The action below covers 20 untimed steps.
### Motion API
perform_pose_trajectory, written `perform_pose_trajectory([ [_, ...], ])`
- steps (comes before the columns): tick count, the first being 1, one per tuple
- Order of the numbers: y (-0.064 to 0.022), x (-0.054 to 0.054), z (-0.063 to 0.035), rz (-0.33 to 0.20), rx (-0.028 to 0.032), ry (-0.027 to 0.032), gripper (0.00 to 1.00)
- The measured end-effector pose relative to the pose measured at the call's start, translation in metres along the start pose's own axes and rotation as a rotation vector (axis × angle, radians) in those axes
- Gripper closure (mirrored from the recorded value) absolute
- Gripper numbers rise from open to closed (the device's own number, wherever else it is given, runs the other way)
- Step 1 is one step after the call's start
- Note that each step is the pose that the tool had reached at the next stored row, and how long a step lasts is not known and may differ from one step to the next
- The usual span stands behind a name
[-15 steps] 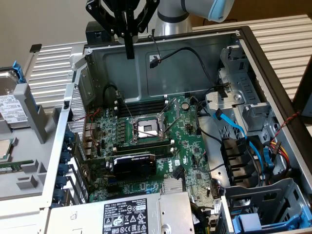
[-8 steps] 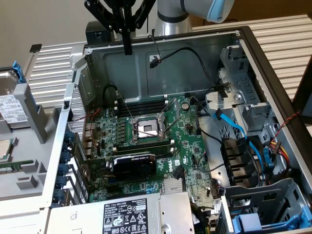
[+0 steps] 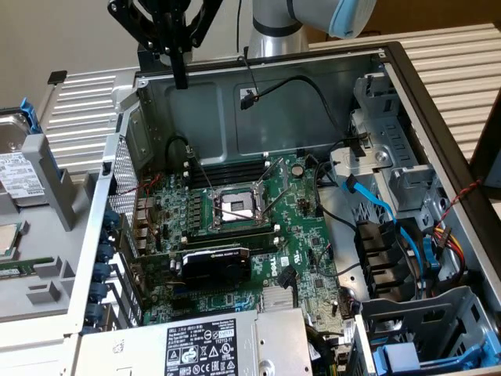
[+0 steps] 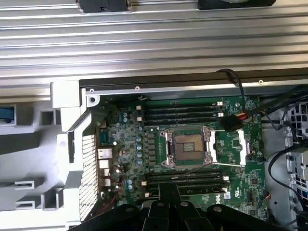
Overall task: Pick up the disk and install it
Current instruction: 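Reach for the disk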
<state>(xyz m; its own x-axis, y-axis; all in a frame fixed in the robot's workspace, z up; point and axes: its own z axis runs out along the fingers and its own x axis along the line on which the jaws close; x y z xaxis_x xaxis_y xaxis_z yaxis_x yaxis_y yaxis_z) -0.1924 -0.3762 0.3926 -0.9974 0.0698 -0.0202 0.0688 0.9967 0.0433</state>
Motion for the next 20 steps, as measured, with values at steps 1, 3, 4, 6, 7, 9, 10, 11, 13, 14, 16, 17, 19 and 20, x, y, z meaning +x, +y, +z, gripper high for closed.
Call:
perform_pose_trajectory([
  [1,-0.0003,0.005,-0.0001,0.000,-0.0001,-0.0001,0.89],
  [3,-0.0008,0.014,-0.0003,0.000,-0.0001,-0.0001,0.89],
  [4,-0.0007,0.018,-0.0004,0.000,0.0001,0.0001,0.89],
  [6,0.0036,0.022,-0.0003,0.000,0.0006,0.0000,0.89],
  [7,0.0071,0.024,-0.0002,0.000,0.0011,0.0001,0.89],
  [9,0.0147,0.025,0.0001,0.000,0.0025,0.0000,0.89],
  [10,0.0183,0.027,0.0002,0.000,0.0035,0.0000,0.89],
  [11,0.0209,0.029,0.0003,0.000,0.0042,0.0000,0.89],
  [13,0.0237,0.035,0.0003,0.000,0.0048,0.0001,0.89],
  [14,0.0247,0.039,0.0003,0.000,0.0051,0.0003,0.89],
  [16,0.0258,0.048,0.0002,0.000,0.0052,0.0004,0.89],
  [17,0.0262,0.053,0.0001,0.000,0.0052,0.0004,0.89],
  [19,0.0267,0.062,-0.0001,0.000,0.0052,0.0003,0.89],
  [20,0.0269,0.066,-0.0001,0.000,0.0052,0.0003,0.89],
])
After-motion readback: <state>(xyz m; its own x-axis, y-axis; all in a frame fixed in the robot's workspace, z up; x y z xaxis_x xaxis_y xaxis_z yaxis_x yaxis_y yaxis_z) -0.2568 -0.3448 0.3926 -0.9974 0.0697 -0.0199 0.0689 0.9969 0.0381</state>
